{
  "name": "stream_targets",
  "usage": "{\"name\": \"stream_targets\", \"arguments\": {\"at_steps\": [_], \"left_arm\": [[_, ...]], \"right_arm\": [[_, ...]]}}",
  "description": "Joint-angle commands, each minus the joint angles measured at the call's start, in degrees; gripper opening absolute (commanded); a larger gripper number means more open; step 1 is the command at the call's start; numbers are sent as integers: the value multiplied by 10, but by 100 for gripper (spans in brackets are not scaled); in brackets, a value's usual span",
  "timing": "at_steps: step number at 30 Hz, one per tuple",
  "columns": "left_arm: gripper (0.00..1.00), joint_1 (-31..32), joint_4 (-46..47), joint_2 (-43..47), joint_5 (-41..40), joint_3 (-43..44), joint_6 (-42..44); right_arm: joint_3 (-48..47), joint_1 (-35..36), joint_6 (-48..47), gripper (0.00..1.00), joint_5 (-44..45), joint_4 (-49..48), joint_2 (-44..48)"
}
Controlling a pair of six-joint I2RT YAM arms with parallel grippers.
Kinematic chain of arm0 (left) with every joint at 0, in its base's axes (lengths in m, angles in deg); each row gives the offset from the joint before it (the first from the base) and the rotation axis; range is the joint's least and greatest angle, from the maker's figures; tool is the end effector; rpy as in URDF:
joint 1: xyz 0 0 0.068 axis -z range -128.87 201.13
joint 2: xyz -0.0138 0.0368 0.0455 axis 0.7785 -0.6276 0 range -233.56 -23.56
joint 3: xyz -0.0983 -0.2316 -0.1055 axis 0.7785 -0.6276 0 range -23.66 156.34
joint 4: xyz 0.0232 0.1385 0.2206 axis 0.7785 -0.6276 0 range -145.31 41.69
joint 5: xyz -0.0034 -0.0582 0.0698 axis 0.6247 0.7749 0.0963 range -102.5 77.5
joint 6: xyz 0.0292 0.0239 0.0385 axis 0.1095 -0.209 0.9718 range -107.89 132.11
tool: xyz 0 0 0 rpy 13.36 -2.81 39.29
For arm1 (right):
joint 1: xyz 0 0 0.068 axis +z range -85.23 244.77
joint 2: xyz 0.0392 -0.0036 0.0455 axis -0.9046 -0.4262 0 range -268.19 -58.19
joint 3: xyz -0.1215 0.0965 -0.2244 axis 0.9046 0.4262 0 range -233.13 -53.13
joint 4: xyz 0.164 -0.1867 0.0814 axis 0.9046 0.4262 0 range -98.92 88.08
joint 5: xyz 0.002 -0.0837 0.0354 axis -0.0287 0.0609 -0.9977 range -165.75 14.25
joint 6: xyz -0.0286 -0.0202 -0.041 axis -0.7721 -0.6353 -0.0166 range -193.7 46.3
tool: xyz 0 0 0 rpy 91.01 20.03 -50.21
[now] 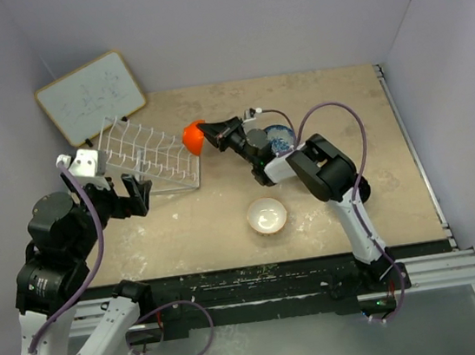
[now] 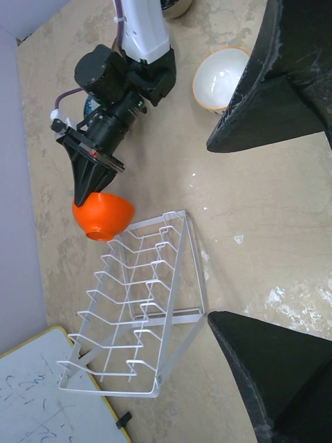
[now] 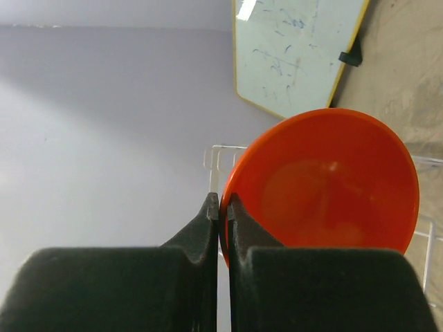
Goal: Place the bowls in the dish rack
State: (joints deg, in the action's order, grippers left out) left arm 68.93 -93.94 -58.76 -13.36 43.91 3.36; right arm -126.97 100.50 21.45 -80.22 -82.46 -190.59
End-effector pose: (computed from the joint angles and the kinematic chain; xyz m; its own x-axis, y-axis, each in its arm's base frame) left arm 0.0819 -0.0258 0.4224 -0.2602 -0.0762 -0.9625 0.2551 0.9560 -0.1447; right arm 0.3902 0.2842 0.1590 -0.6595 0.7487 0.0668 -0.1511 -0.2191 0.9639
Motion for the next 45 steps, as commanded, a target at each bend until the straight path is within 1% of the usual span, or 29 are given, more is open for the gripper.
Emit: {"name": "stream_targets", "arguments": {"at_steps": [1,3,6,8,16,24,31,36,38,42,45], "left_arm": [[99,2,32,-4,-1,2,8],[99,2,32,-6,1,2,8],[99,3,33,-9,3,1,5],[99,2,35,-10,4,0,4],[99,3,38,-12,6,-1,2],[99,3,41,-10,9,-9,0],[99,3,41,-6,3,-14,2],[99,3,44,-9,5,-17,2],[99,3,45,-8,5,-17,1],[99,3,45,-8,5,-16,1],[99,3,45,-6,4,-16,2]], "right_arm": [[17,14,31,0,-2,-187,-11],[26,18,51,0,1,-234,-16],[30,22,61,0,2,-272,-16],[32,24,65,0,0,-274,-8],[63,28,78,0,-25,-235,9],[39,30,112,0,-56,-272,-44],[16,30,119,0,-99,-211,-50],[0,30,145,0,-117,-200,-65],[0,30,141,4,-127,-173,-58],[9,30,126,4,-128,-120,-37],[20,30,118,7,-131,-96,-21]]}}
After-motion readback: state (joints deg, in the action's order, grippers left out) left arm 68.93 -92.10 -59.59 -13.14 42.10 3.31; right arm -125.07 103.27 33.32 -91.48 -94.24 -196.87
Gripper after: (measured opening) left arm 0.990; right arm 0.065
